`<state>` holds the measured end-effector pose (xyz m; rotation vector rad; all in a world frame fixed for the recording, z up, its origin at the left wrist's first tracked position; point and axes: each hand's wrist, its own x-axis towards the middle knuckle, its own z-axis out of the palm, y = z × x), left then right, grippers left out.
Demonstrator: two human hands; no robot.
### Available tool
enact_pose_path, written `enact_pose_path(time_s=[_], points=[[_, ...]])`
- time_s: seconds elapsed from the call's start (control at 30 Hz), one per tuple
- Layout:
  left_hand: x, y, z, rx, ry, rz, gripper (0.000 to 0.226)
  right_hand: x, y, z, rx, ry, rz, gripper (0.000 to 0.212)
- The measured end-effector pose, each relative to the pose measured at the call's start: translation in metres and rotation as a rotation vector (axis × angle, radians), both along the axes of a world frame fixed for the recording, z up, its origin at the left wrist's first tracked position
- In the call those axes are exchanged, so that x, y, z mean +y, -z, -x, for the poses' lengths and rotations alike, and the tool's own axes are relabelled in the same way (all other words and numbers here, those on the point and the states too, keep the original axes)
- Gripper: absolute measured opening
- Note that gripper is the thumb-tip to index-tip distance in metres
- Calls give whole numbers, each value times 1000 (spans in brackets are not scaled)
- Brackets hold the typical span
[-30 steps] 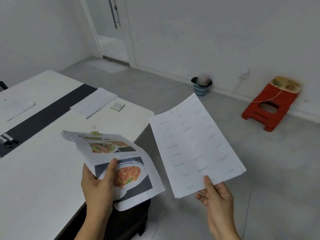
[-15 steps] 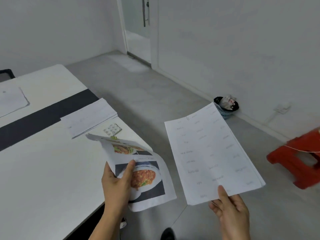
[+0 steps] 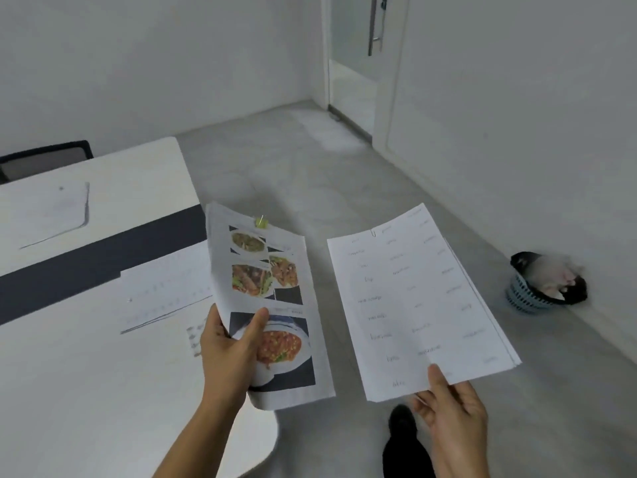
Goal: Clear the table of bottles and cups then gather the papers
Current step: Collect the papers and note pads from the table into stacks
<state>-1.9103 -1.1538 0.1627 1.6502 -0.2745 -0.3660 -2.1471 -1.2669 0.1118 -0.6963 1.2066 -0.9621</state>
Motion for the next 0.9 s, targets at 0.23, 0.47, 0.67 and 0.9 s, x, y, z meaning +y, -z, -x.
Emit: enact_pose_path(time_s=[0.23, 0.47, 0.67, 0.9], points=[[-88, -14, -39, 52, -359, -24, 38, -185, -14, -104, -2, -442, -45, 20], [-116, -3, -73, 130, -707, -37, 43, -263, -17, -232, 45, -793, -45, 24], [-128, 25, -155, 167, -915, 19, 40, -276, 6, -345, 105, -962, -73, 25], [-112, 28, -295, 200, -1128, 155, 46, -287, -6, -484, 162, -1134, 7, 23]])
